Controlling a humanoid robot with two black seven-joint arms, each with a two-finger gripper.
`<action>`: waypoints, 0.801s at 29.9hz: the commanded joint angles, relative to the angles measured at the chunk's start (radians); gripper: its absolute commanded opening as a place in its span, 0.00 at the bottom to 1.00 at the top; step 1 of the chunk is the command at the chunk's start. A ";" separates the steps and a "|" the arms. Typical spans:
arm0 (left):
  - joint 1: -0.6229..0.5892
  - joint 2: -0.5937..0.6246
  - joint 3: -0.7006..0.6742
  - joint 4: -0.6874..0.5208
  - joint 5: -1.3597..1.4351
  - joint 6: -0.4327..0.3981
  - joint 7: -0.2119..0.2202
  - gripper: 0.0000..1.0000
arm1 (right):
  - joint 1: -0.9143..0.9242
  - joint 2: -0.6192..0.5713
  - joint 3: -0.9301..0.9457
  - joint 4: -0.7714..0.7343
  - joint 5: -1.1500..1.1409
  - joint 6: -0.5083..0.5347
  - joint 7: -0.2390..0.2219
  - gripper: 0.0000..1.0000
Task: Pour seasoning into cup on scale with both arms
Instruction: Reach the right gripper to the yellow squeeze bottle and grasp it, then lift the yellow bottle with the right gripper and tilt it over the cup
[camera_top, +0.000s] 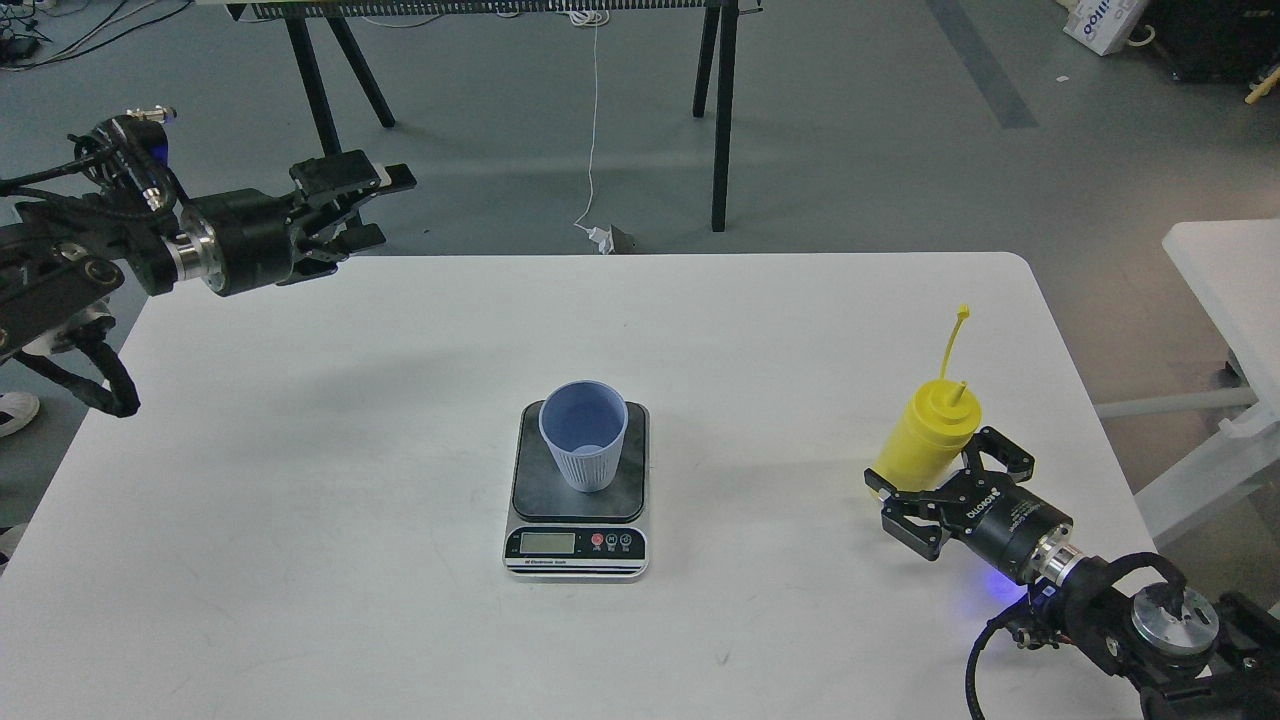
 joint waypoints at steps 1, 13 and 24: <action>0.007 -0.001 0.000 0.000 0.000 0.000 0.000 0.99 | 0.001 0.000 -0.001 -0.004 -0.007 0.000 0.000 0.22; 0.005 -0.003 -0.002 0.000 -0.002 0.000 0.000 1.00 | 0.273 -0.012 0.012 -0.005 -0.093 0.000 0.000 0.02; 0.018 -0.007 -0.005 0.000 -0.008 0.000 0.000 1.00 | 0.740 0.185 -0.059 0.005 -0.883 -0.131 0.000 0.02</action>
